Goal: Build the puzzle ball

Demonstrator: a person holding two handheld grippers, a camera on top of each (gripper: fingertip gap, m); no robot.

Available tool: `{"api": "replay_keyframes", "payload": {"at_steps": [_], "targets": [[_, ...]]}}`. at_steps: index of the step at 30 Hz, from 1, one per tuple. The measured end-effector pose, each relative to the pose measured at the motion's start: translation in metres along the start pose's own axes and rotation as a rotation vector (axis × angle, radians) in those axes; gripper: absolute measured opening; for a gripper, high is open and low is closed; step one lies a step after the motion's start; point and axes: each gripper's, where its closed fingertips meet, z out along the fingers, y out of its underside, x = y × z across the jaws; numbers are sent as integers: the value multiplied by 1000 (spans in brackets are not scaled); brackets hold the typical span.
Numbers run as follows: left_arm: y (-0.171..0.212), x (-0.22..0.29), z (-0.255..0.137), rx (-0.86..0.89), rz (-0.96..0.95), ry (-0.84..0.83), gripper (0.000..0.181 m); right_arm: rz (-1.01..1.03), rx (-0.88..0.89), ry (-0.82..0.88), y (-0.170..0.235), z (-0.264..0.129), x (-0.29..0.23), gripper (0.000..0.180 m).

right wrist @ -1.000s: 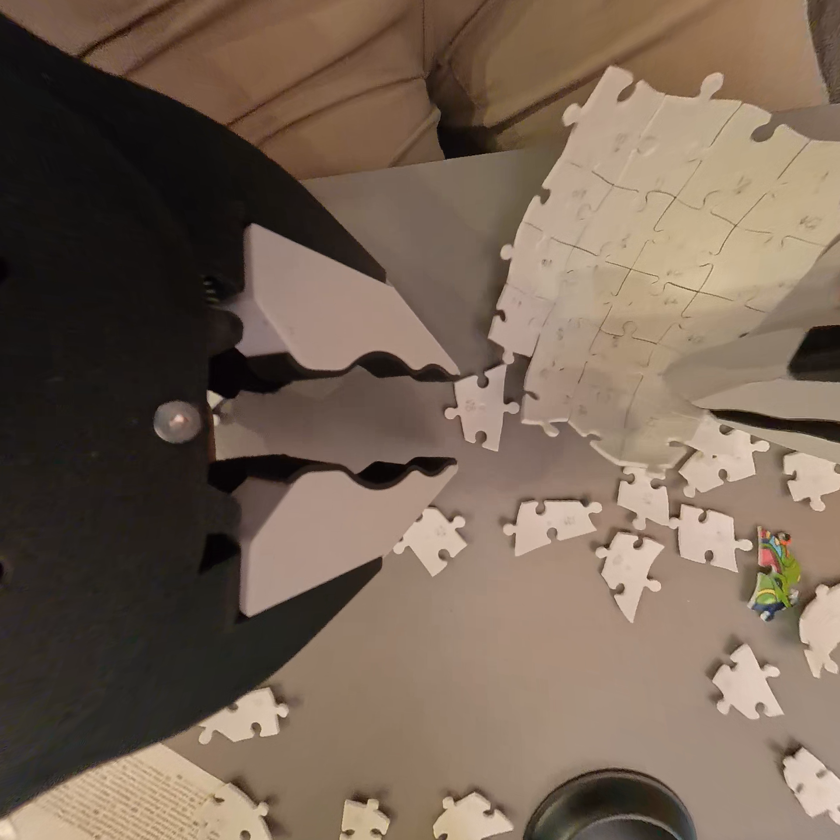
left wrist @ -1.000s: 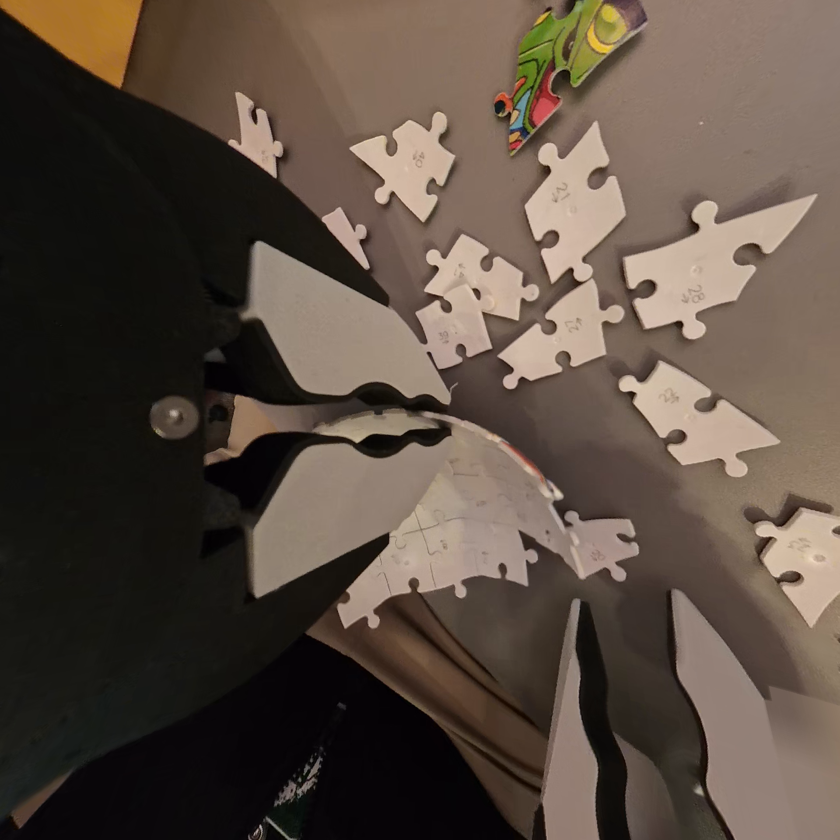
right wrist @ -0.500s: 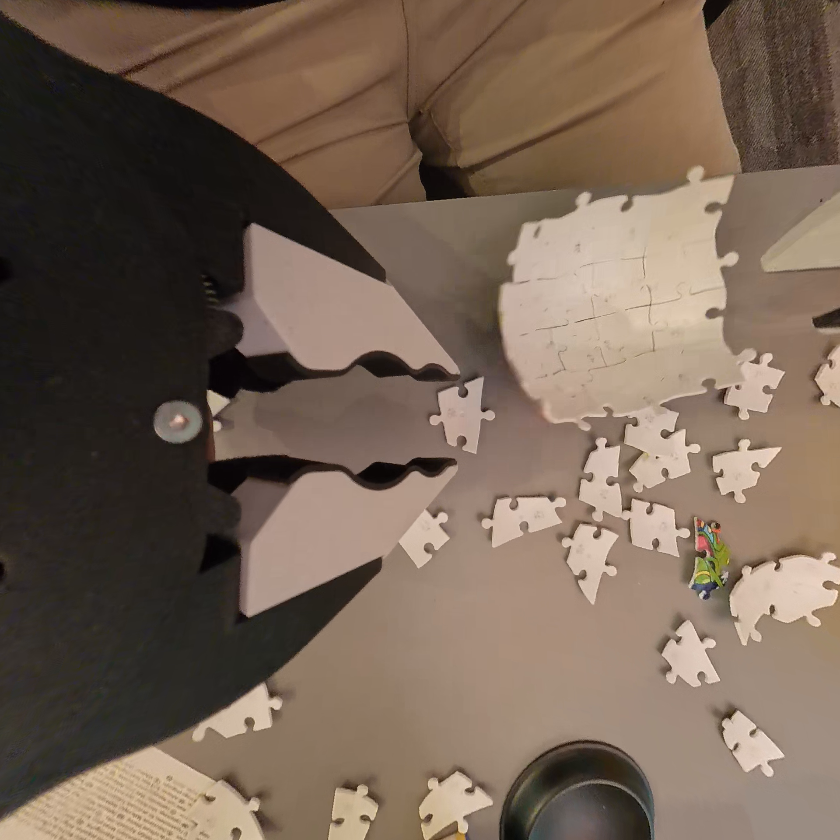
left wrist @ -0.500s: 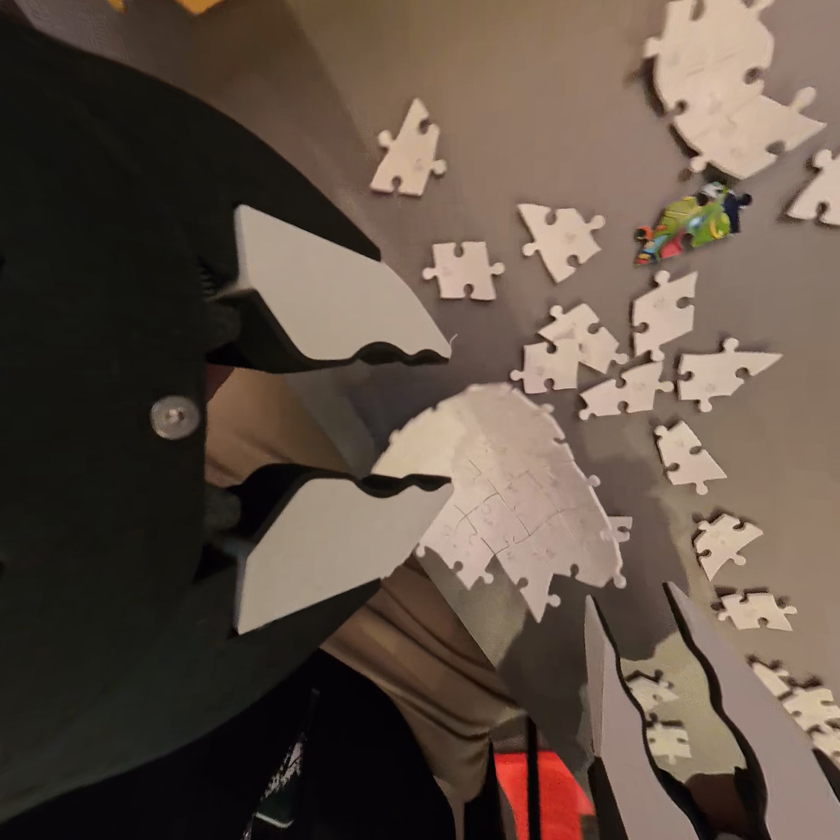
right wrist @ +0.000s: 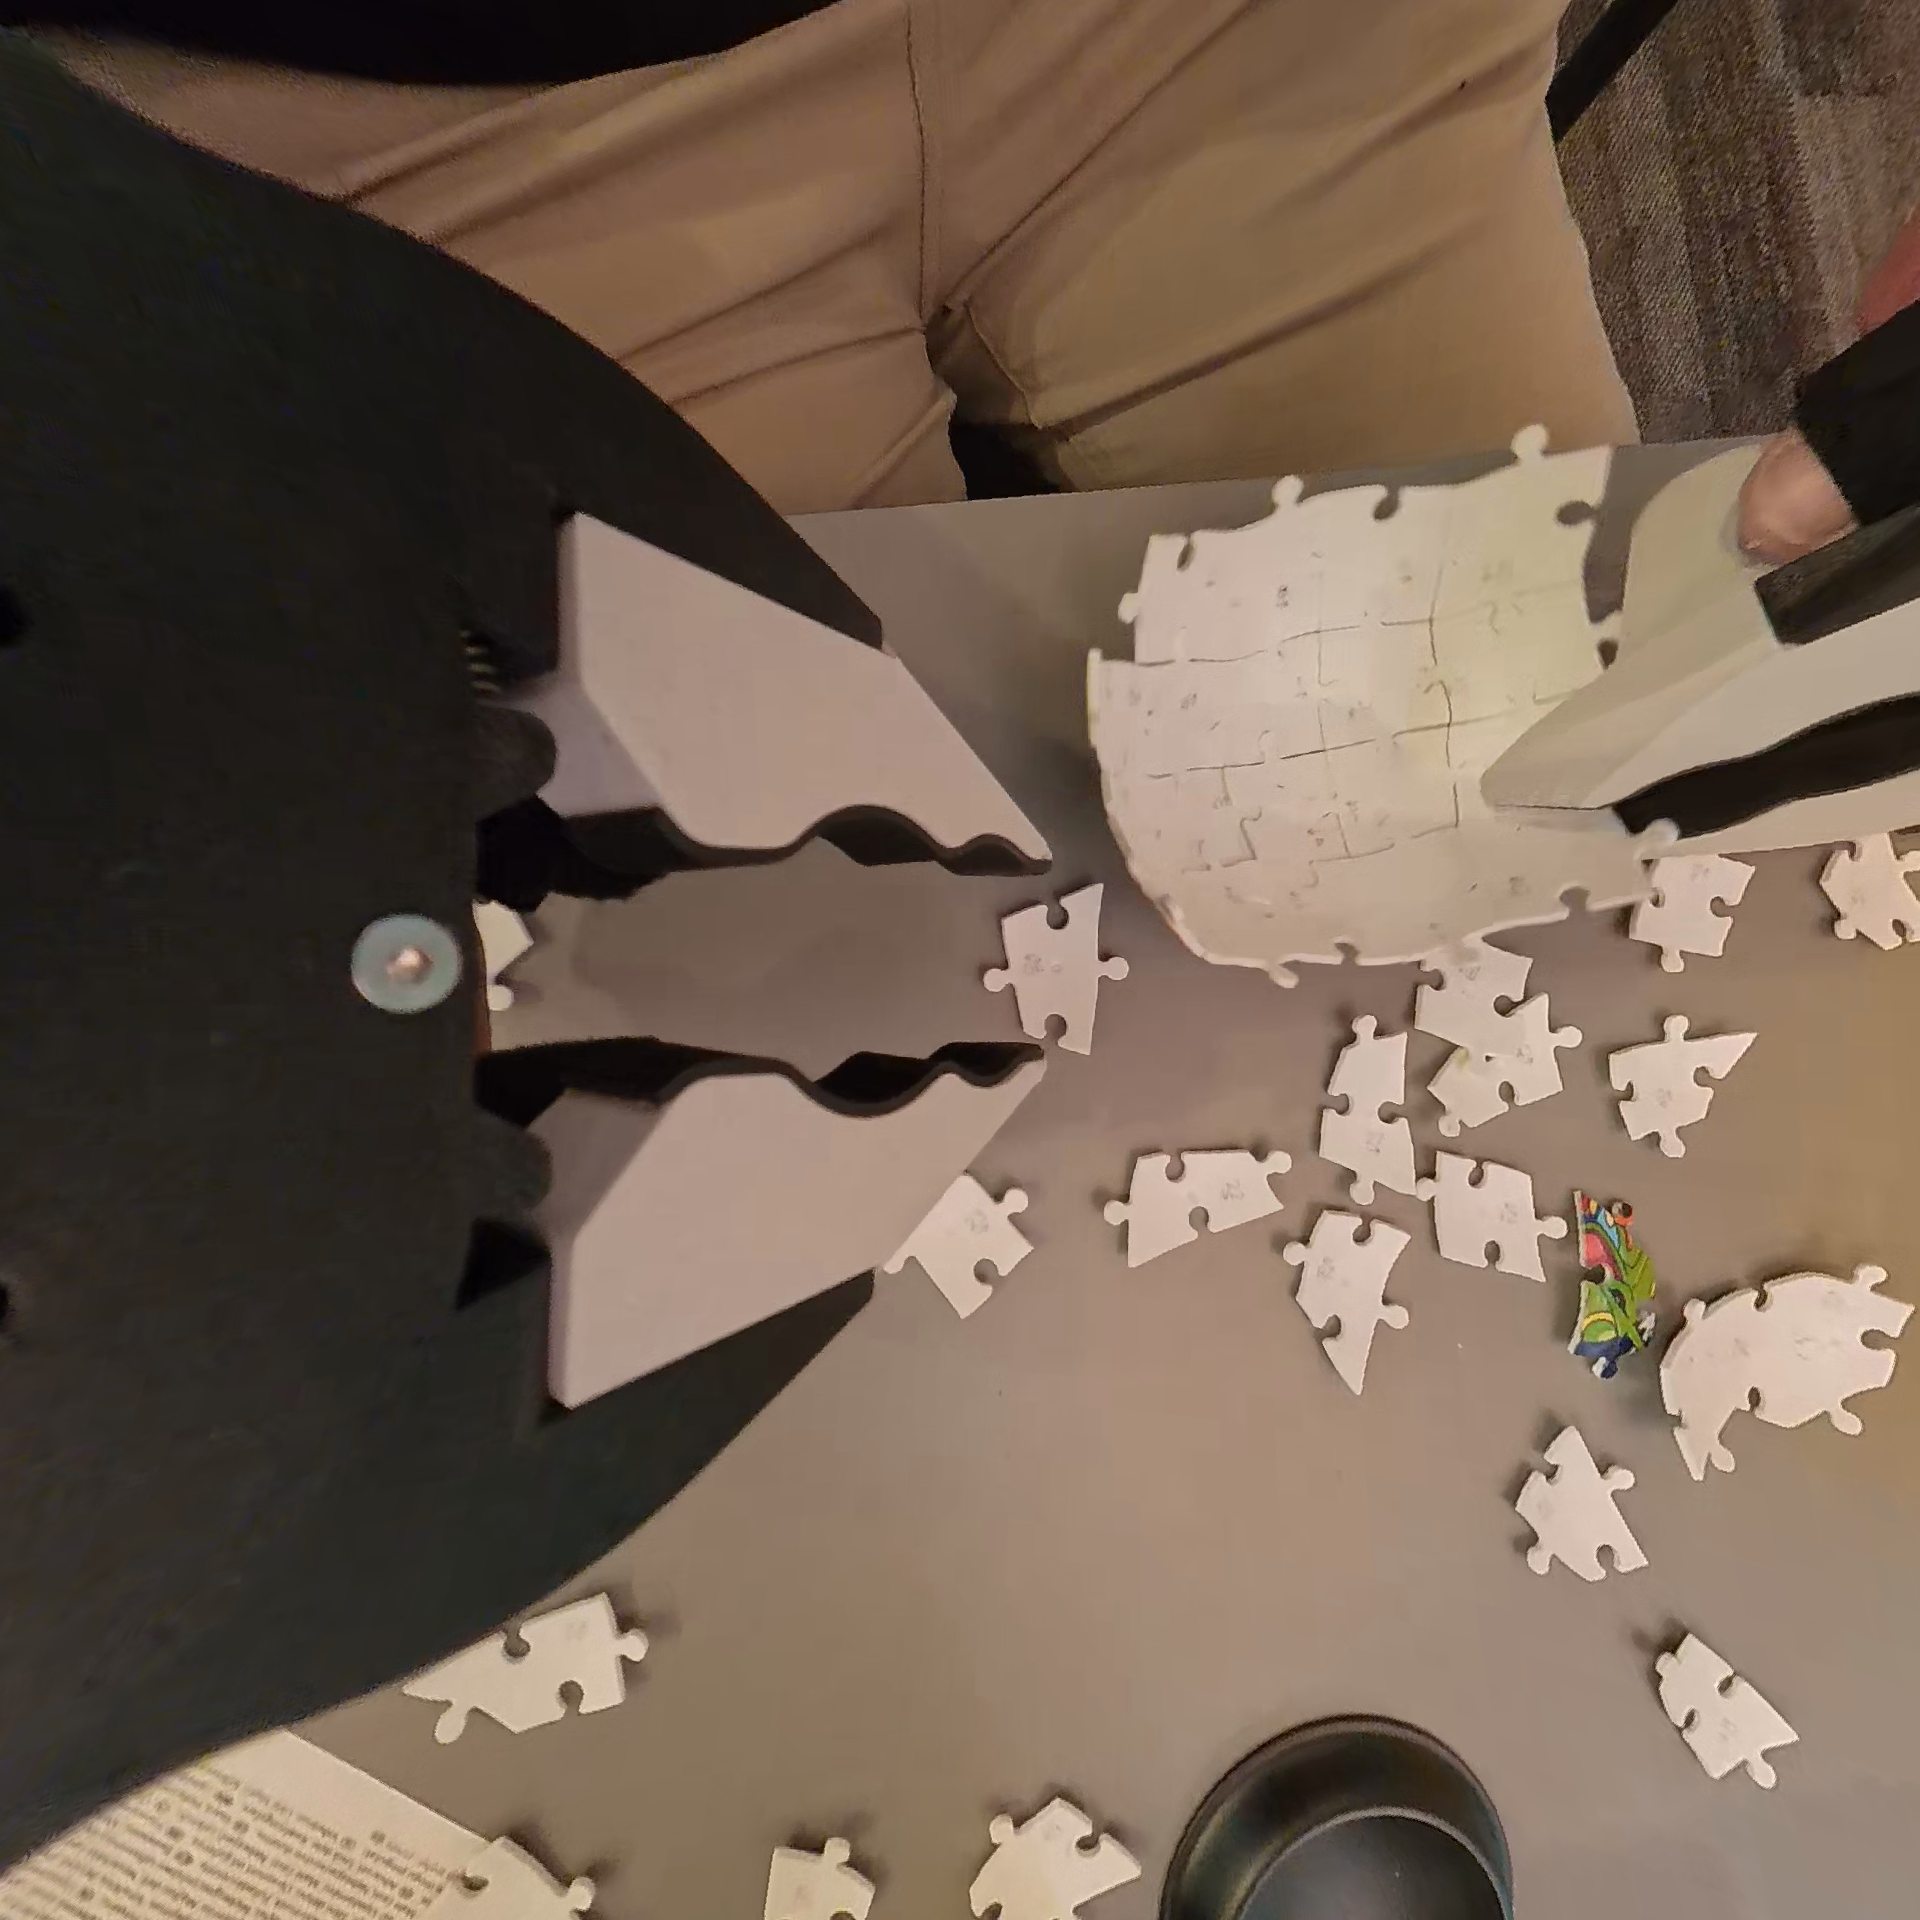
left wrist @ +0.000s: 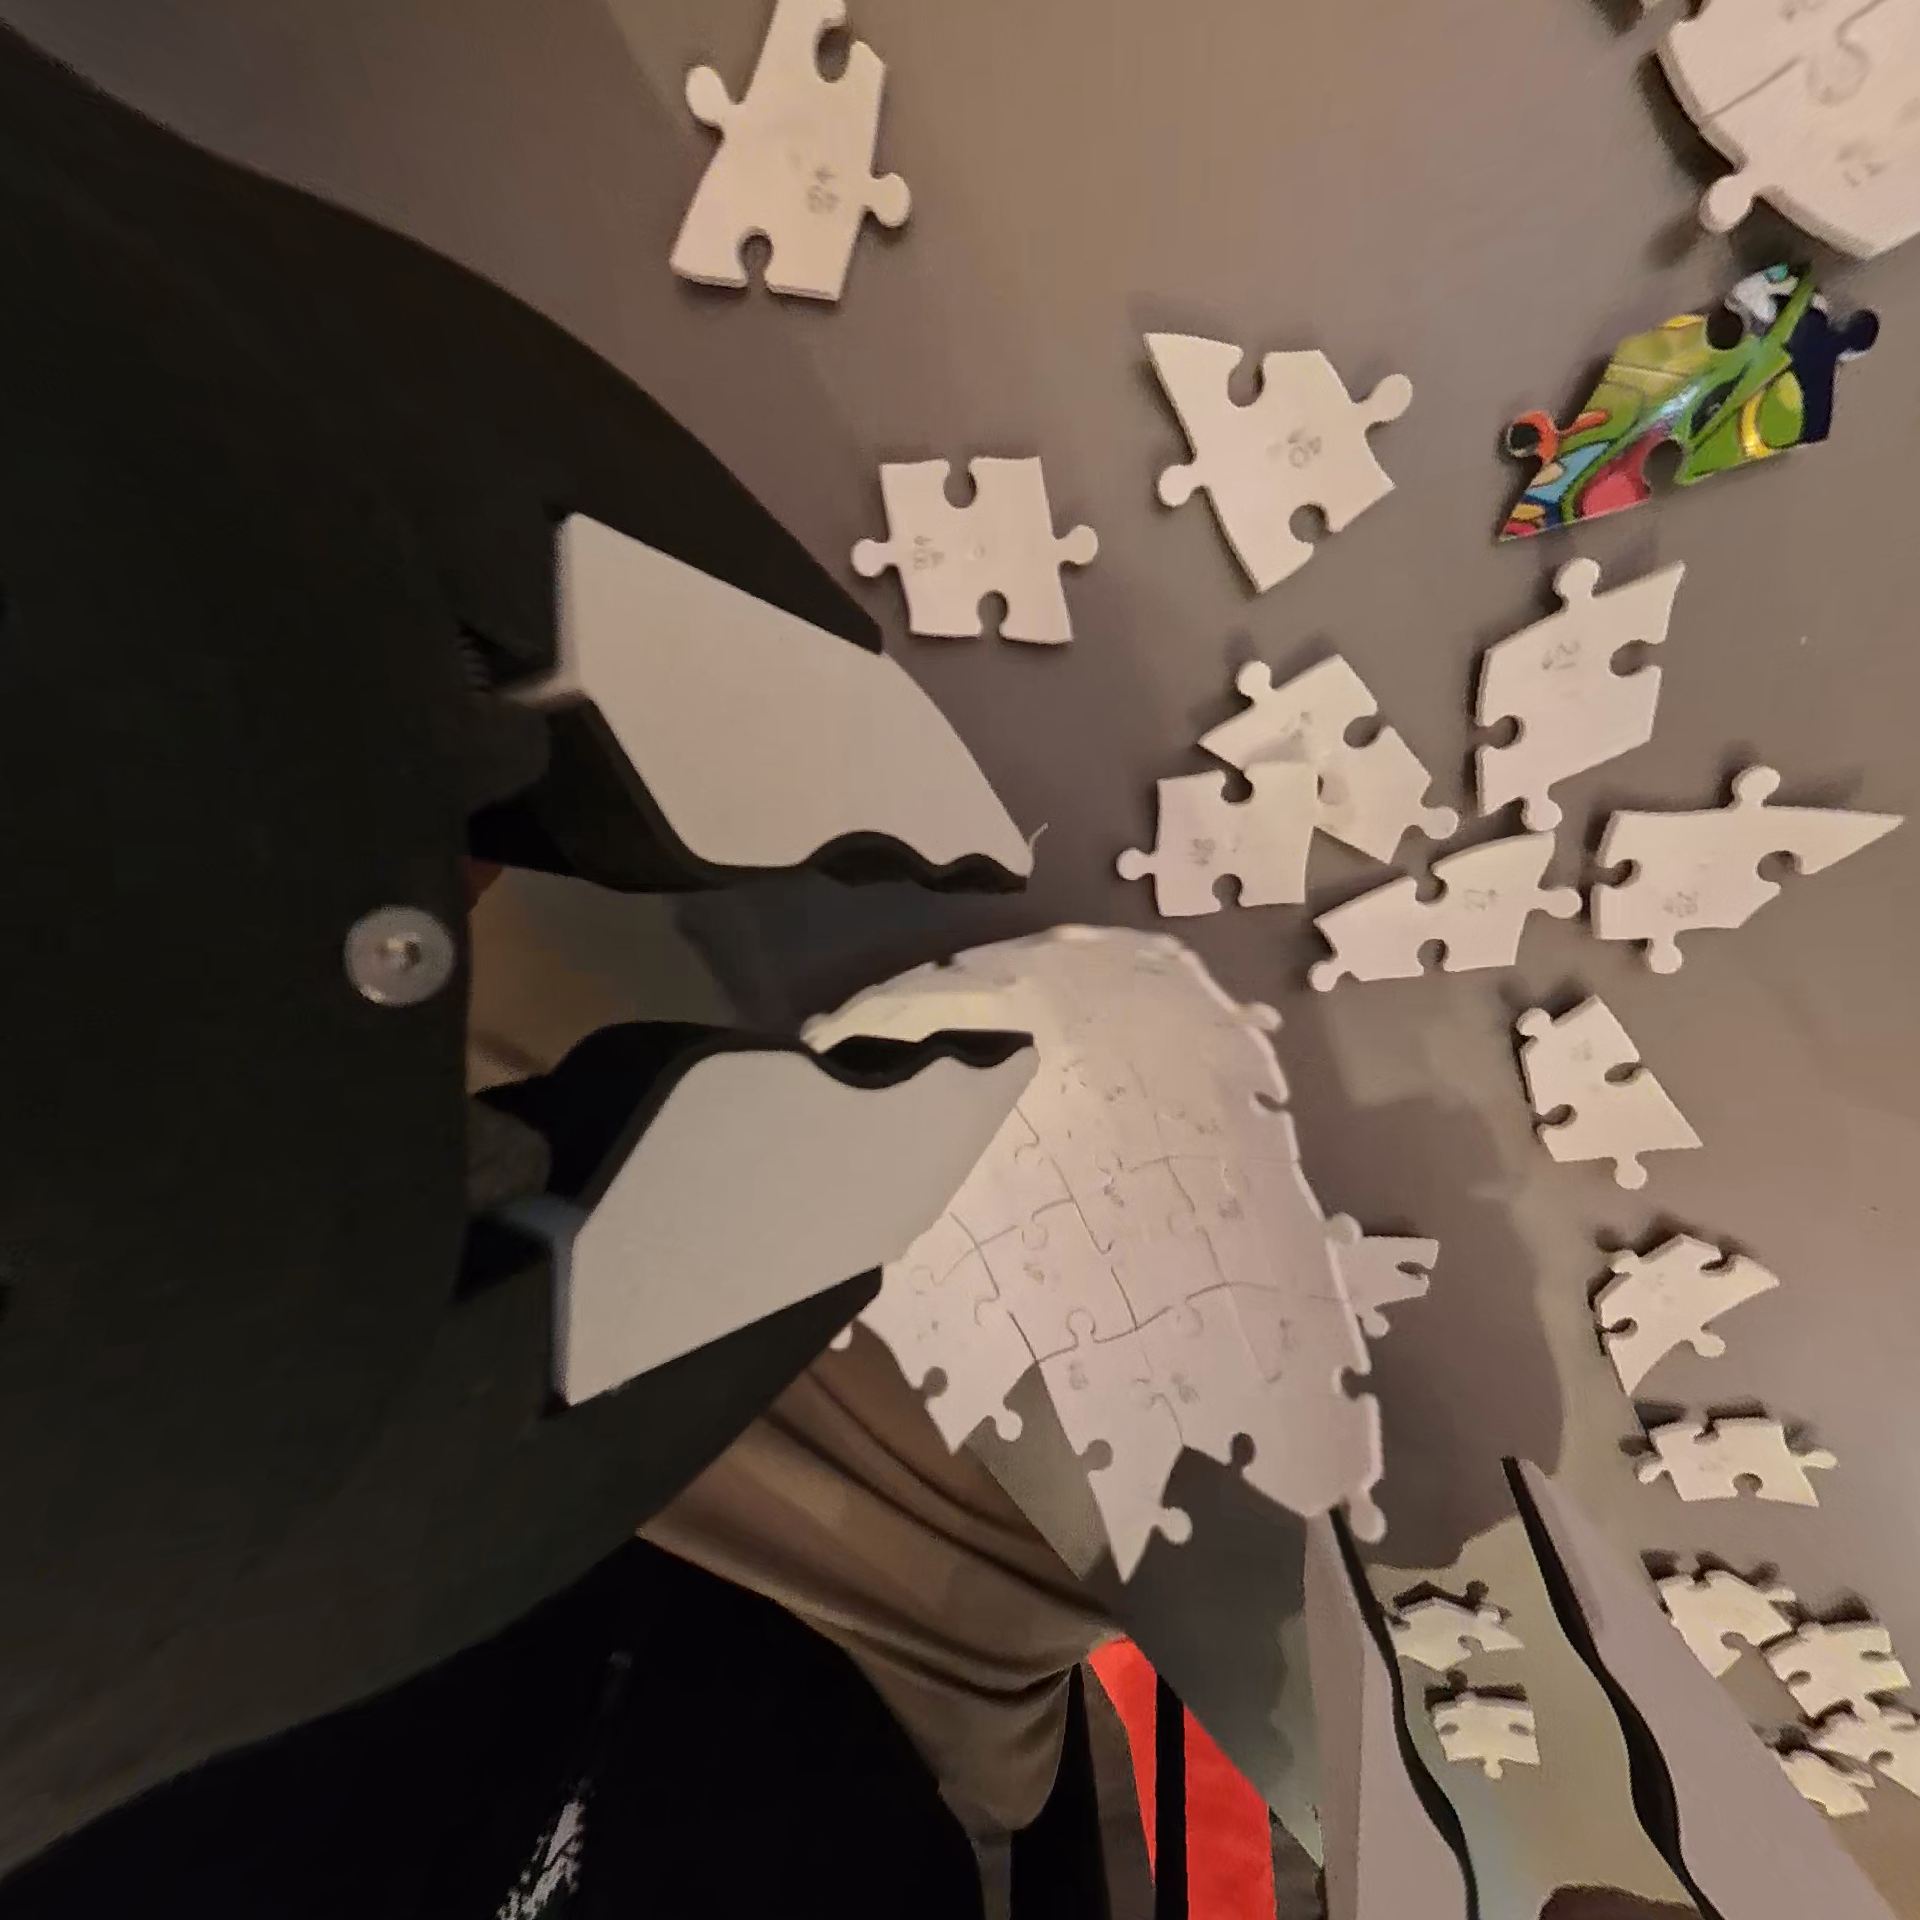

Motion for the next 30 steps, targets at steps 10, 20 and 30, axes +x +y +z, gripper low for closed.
{"api": "replay_keyframes", "payload": {"at_steps": [10,20,30], "targets": [[0,6,4,30,-39,25,5,17,-5,-6,4,1,2,32],[-5,-8,-24,59,15,-163,3,-48,-60,5,7,16,9,38],[-17,-14,-42,96,32,-292,3,58,-178,6,22,31,-6,22]]}}
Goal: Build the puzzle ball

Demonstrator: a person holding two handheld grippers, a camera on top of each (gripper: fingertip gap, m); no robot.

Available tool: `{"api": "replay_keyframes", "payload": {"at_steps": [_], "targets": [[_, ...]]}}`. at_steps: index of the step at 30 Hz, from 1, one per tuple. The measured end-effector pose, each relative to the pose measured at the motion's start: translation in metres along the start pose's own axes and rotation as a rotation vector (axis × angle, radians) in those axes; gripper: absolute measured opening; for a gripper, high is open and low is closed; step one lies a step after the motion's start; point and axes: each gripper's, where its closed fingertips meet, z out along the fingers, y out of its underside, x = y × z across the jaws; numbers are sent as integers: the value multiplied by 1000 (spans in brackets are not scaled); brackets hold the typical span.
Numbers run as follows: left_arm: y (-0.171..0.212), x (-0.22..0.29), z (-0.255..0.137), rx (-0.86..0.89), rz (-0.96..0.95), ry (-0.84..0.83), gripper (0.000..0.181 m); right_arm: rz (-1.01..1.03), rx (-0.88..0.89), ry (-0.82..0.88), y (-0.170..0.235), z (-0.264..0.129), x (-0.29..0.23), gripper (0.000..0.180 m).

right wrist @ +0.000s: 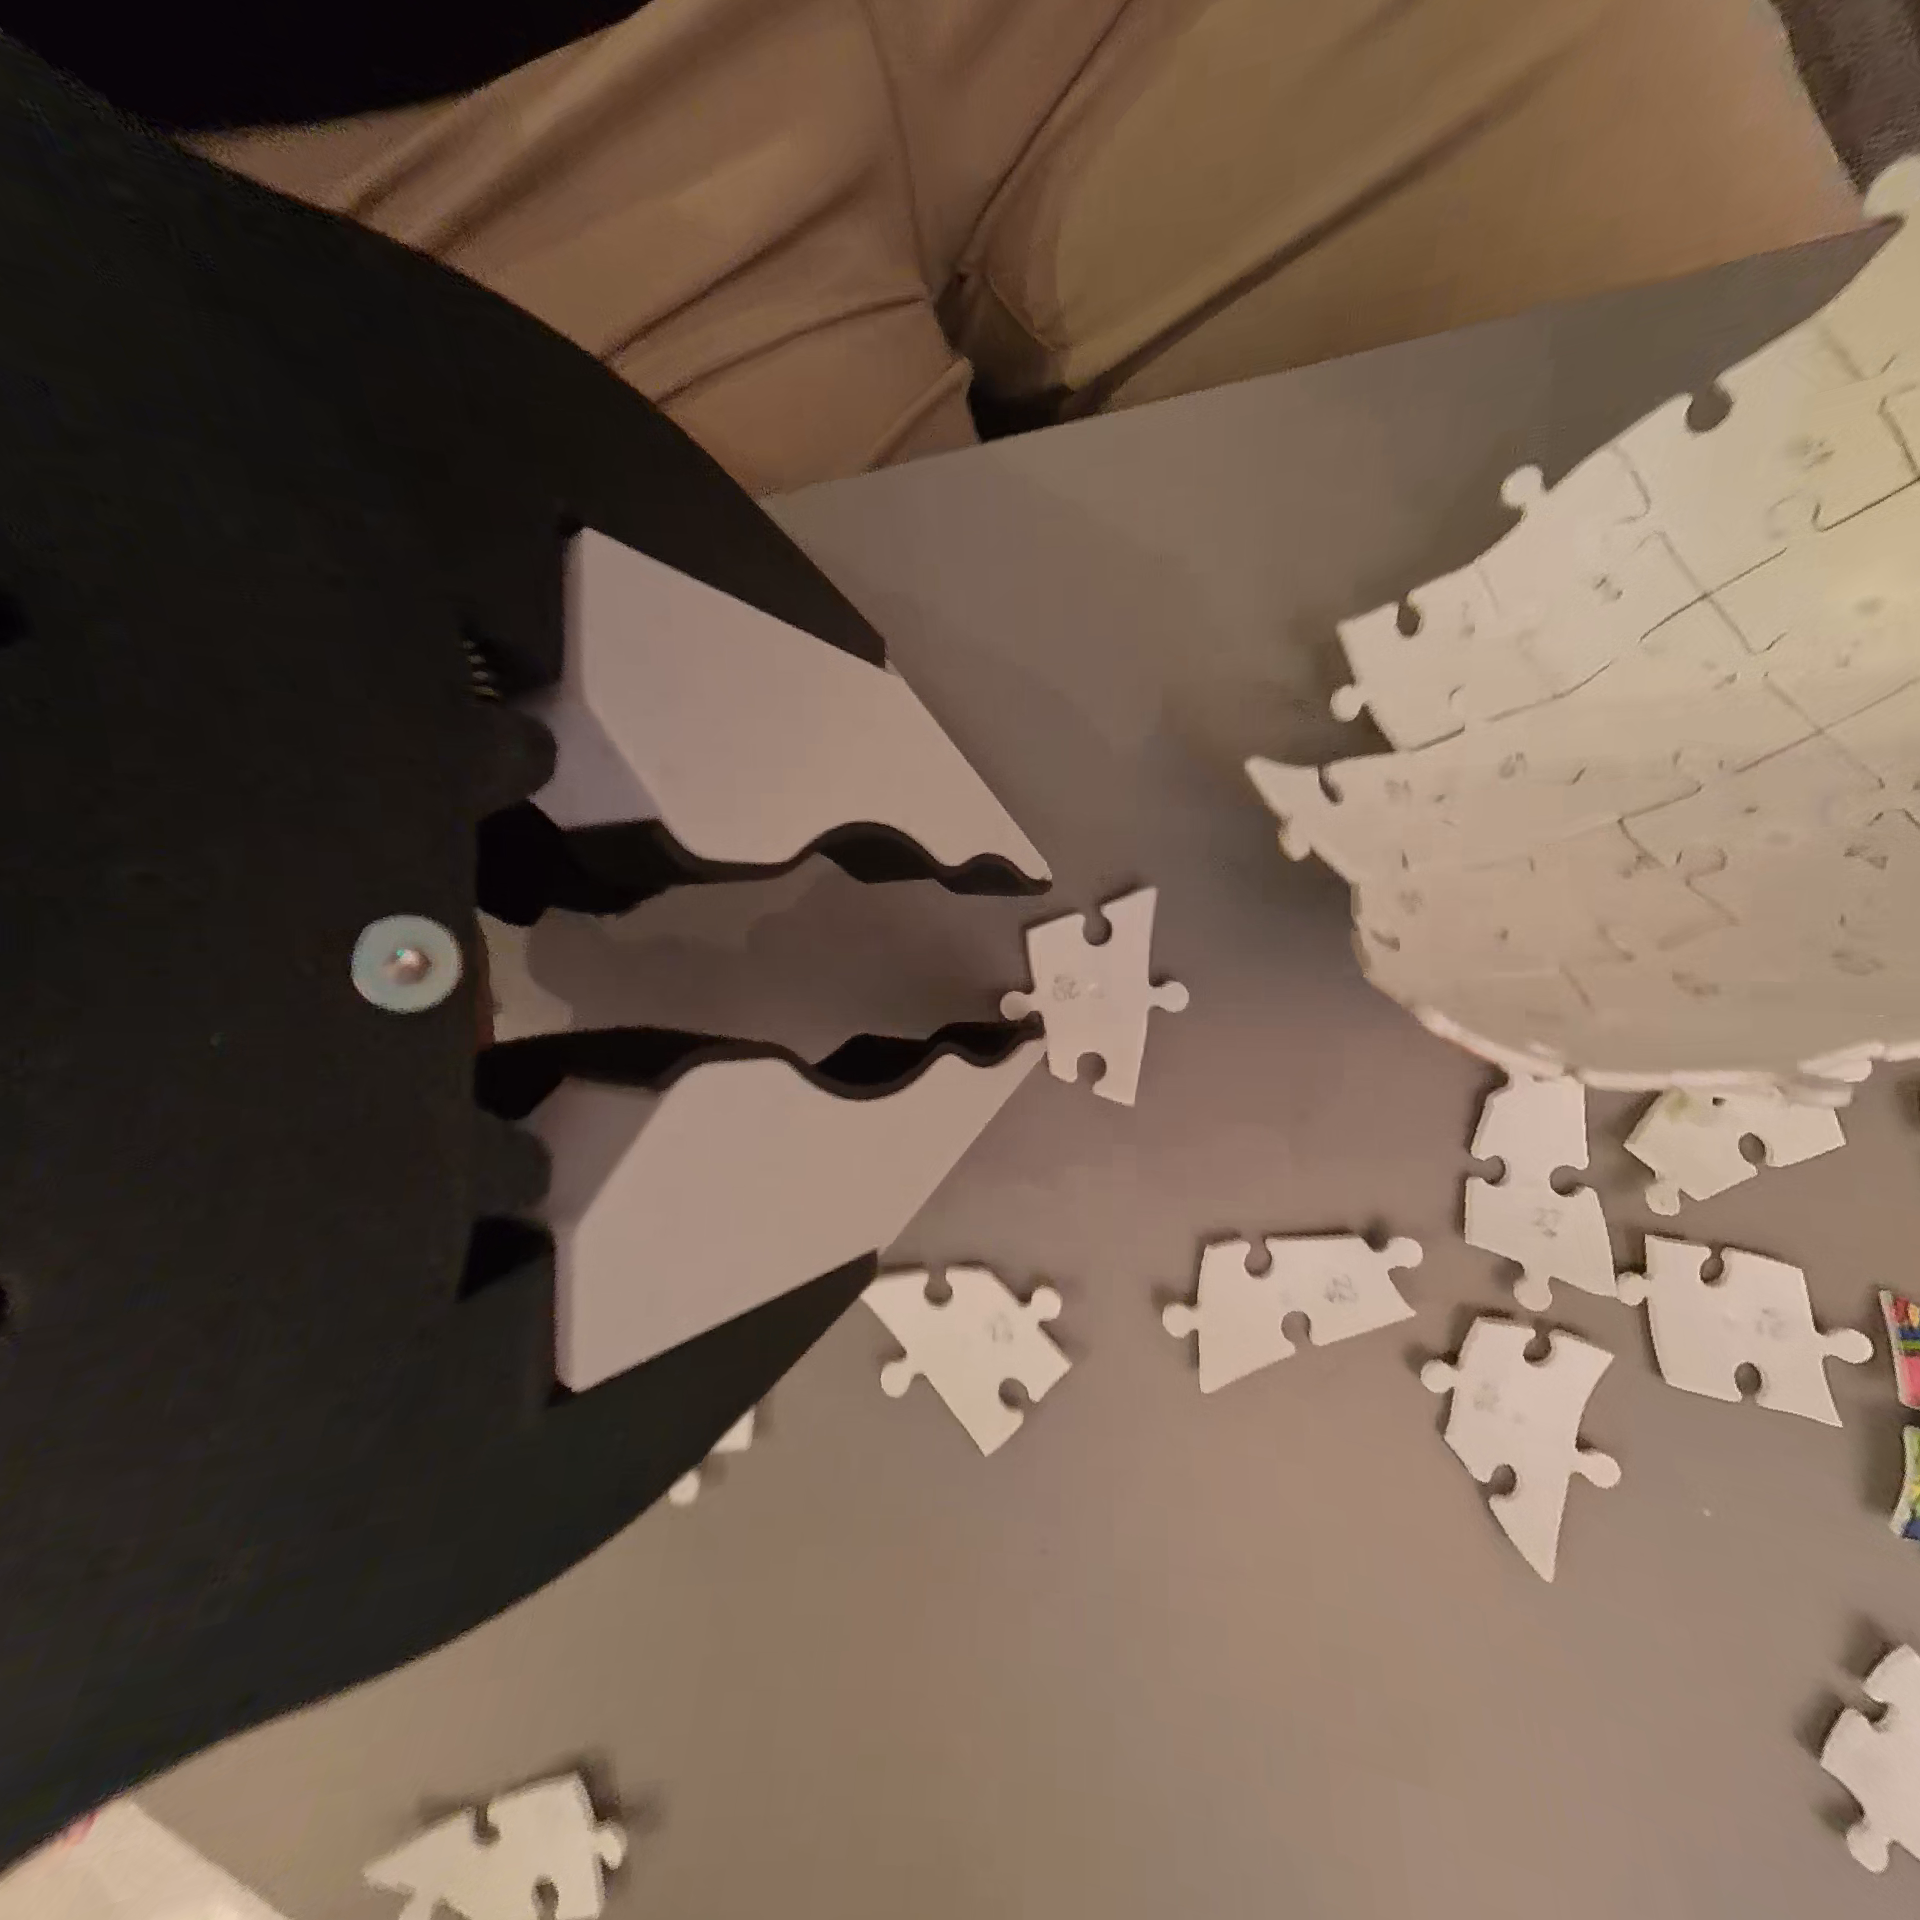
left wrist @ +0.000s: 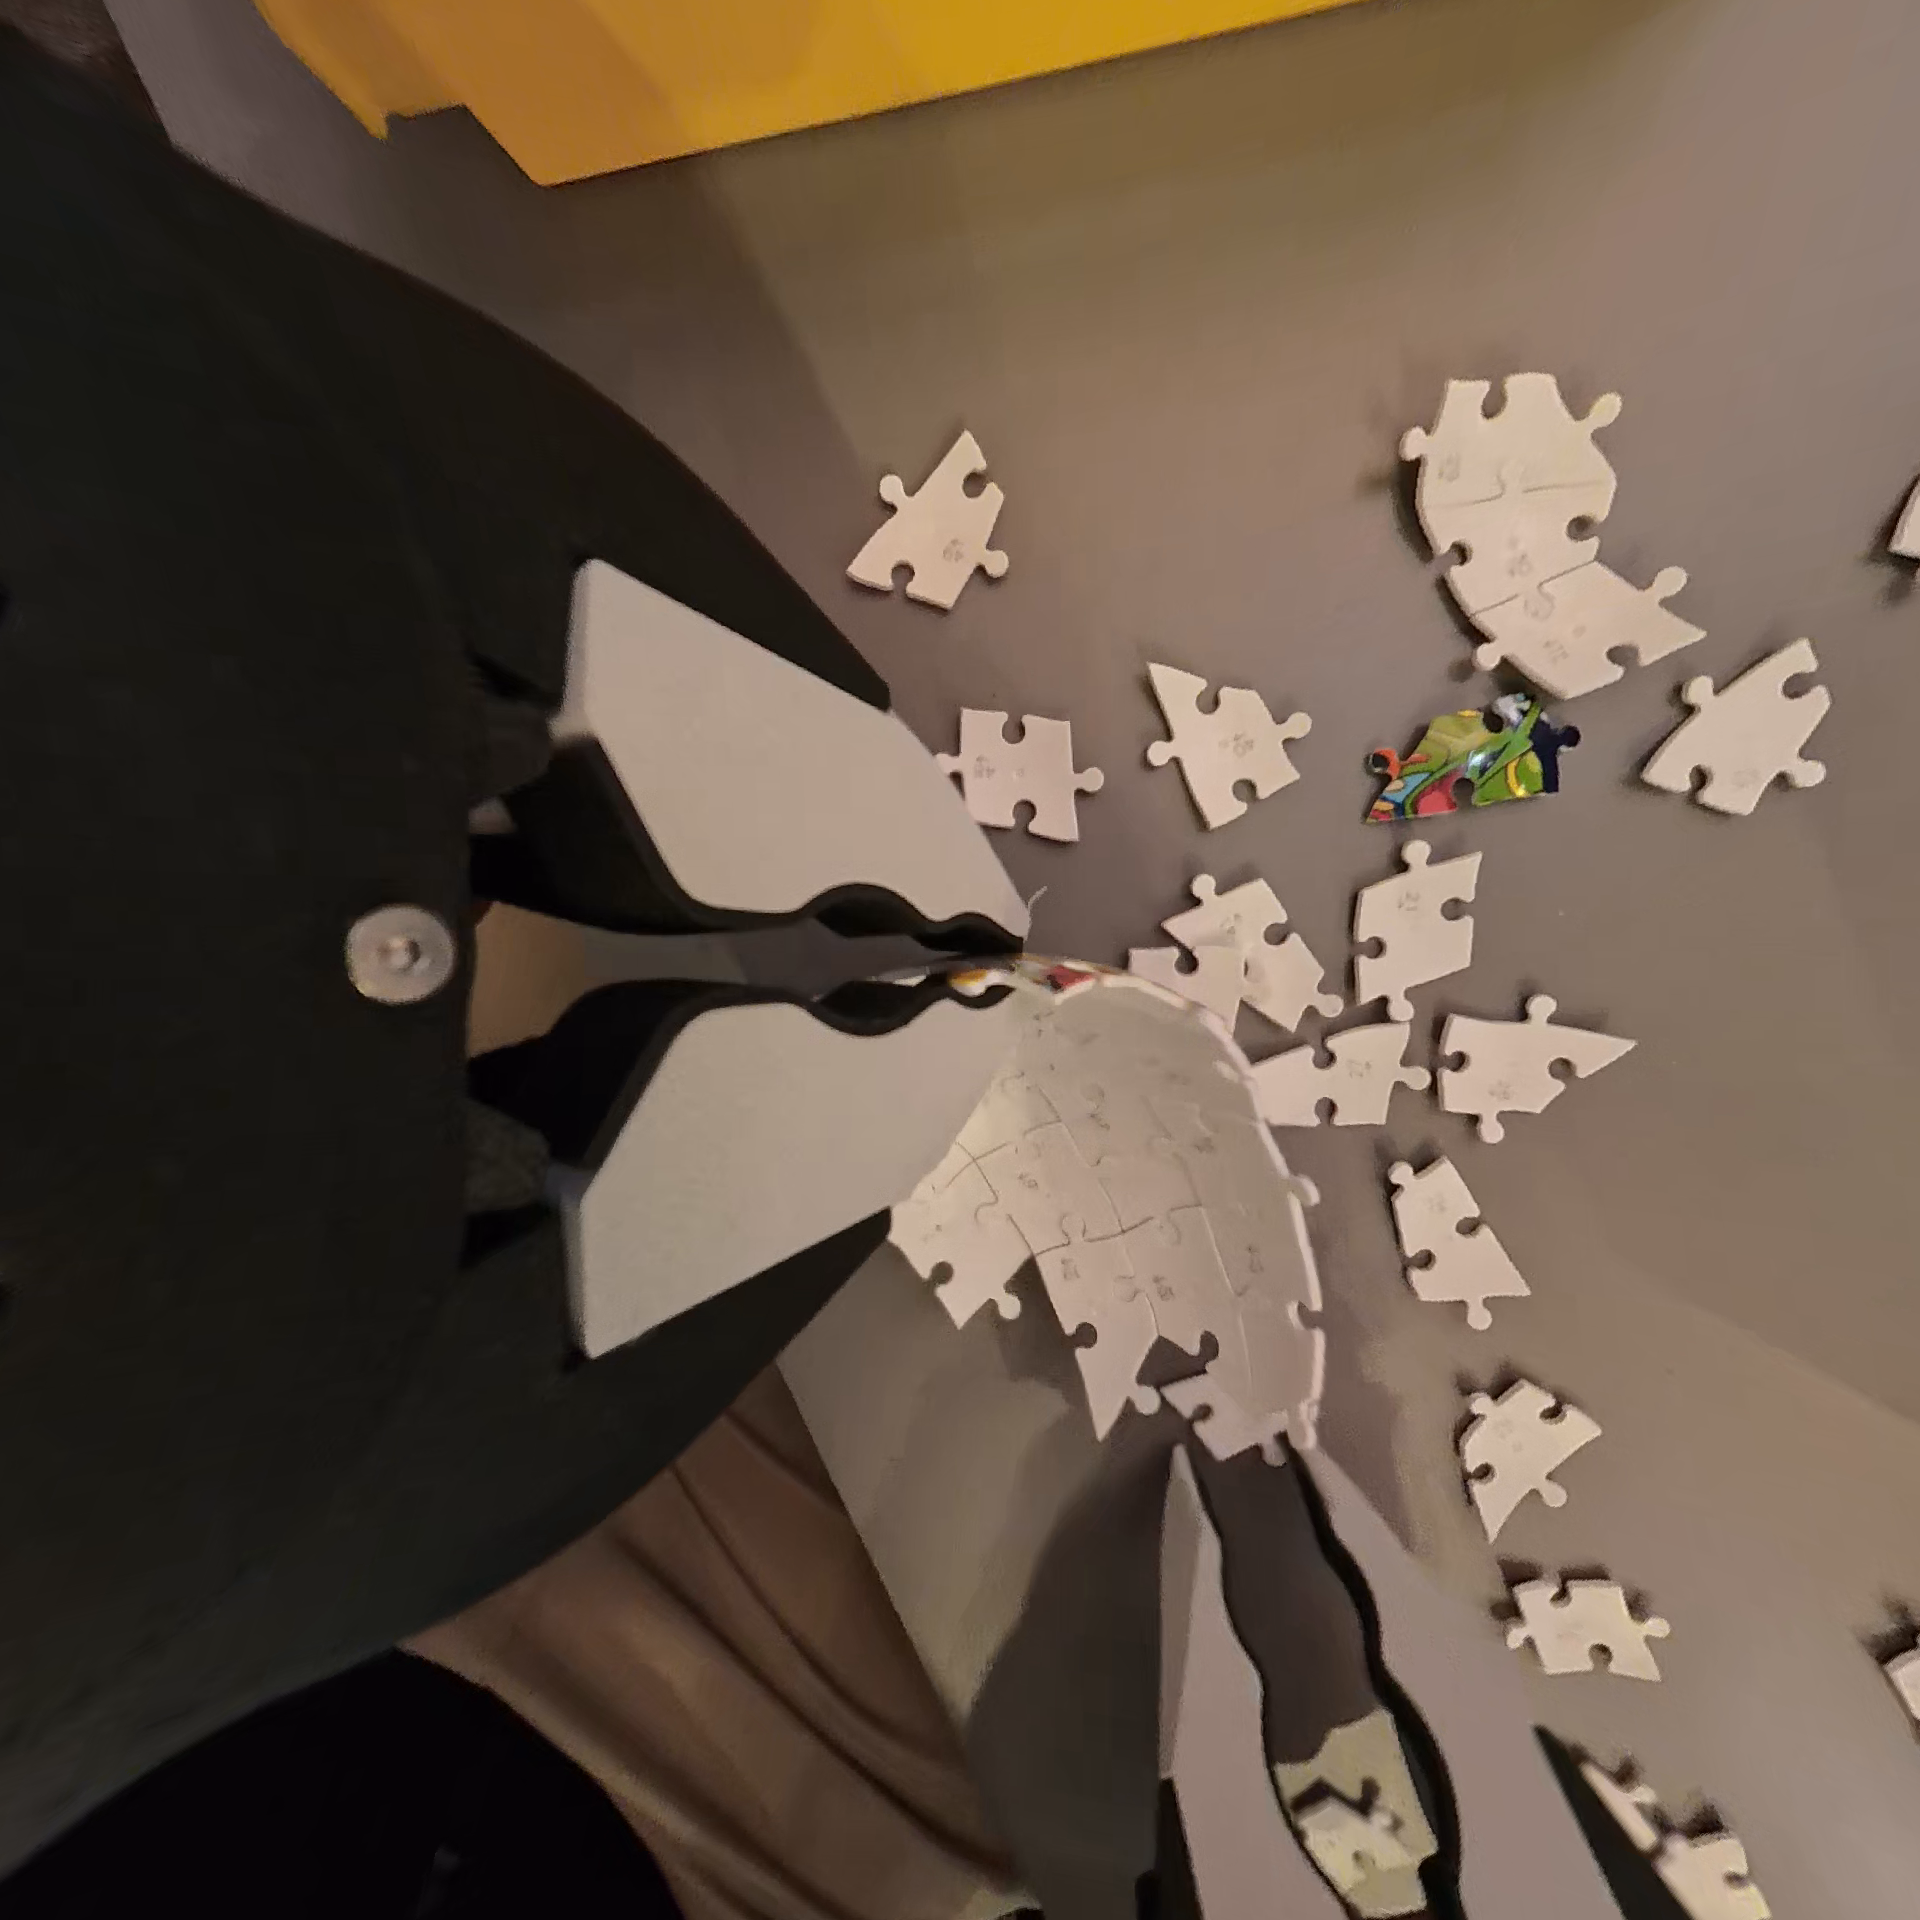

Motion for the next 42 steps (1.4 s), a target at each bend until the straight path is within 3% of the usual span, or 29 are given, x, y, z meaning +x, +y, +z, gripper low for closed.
{"api": "replay_keyframes", "payload": {"at_steps": [7,12,15,24,29,38,42], "targets": [[-2,1,2,50,23,-107,3,21,33,-57,-5,0,-30,27],[-10,-3,-1,125,-17,-146,3,-41,55,61,-9,-9,1,26],[-15,-5,-2,151,-19,-161,3,-46,45,17,-5,1,-3,20],[-19,-9,-6,172,-29,-160,3,-235,14,-68,-11,1,-11,14],[-14,-13,-9,173,-43,-156,3,-210,-21,-63,-6,-1,2,16],[-8,-16,-5,183,-68,-146,3,-210,14,-122,-11,1,-21,11],[-7,-14,-2,185,-71,-141,3,-228,31,-26,-14,-3,-5,15]]}}
